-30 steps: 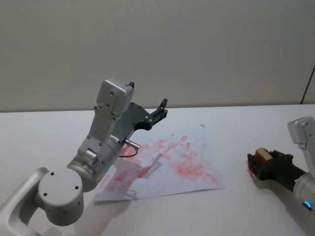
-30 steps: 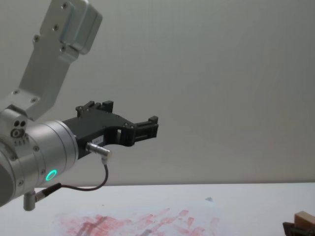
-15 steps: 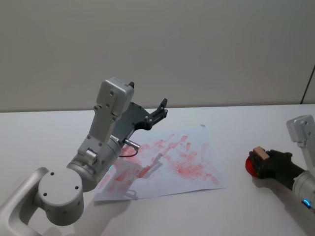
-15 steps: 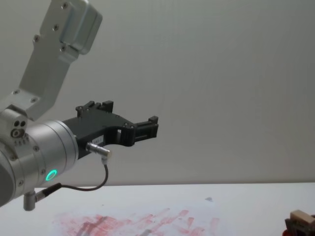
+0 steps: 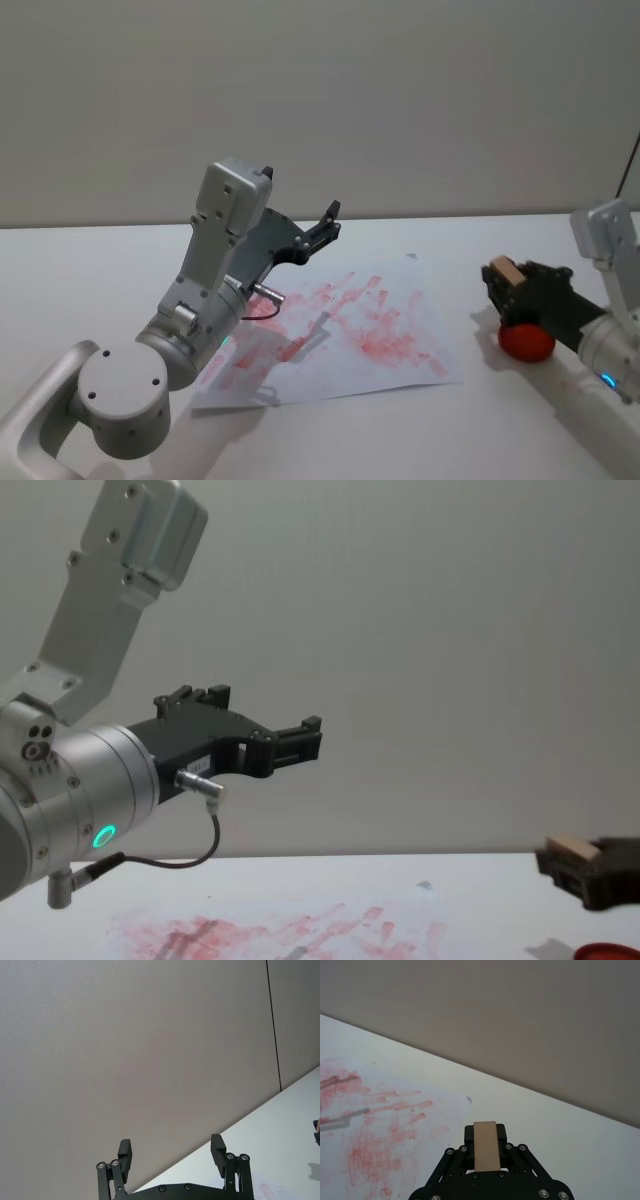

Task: Use the one hand to pick up the stamp and affix it onto the A4 paper.

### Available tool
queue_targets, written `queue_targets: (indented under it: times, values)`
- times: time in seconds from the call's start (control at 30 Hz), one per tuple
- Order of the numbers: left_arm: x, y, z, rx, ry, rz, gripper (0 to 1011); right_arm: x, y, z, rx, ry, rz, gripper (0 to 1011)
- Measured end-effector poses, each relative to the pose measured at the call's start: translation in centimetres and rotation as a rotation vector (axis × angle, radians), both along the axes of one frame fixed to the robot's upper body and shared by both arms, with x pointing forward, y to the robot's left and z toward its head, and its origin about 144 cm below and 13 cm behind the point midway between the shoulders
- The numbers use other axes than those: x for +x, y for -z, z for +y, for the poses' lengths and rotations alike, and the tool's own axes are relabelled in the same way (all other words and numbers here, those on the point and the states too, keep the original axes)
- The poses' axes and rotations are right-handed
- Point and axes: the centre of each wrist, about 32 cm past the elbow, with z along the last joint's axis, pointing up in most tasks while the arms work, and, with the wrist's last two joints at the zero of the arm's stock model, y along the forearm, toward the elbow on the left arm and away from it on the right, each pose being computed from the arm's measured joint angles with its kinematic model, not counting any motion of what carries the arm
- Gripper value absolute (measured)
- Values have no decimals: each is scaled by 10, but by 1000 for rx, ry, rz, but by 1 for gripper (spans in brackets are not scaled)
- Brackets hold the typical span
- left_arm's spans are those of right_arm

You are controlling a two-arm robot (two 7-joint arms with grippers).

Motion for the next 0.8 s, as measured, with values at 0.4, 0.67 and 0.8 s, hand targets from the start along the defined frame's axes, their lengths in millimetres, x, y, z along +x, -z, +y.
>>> queue_targets:
  times: [0.4, 0.67, 0.8]
  values:
    - [0, 0, 0, 0, 0, 0, 1001, 15, -9, 21, 50, -150, -29, 220]
    - [0, 0, 0, 0, 0, 0, 1001, 23, -4, 33, 67, -226, 32, 220]
    - [0, 0, 0, 0, 0, 0, 1001, 26, 2, 38, 62, -256, 85, 220]
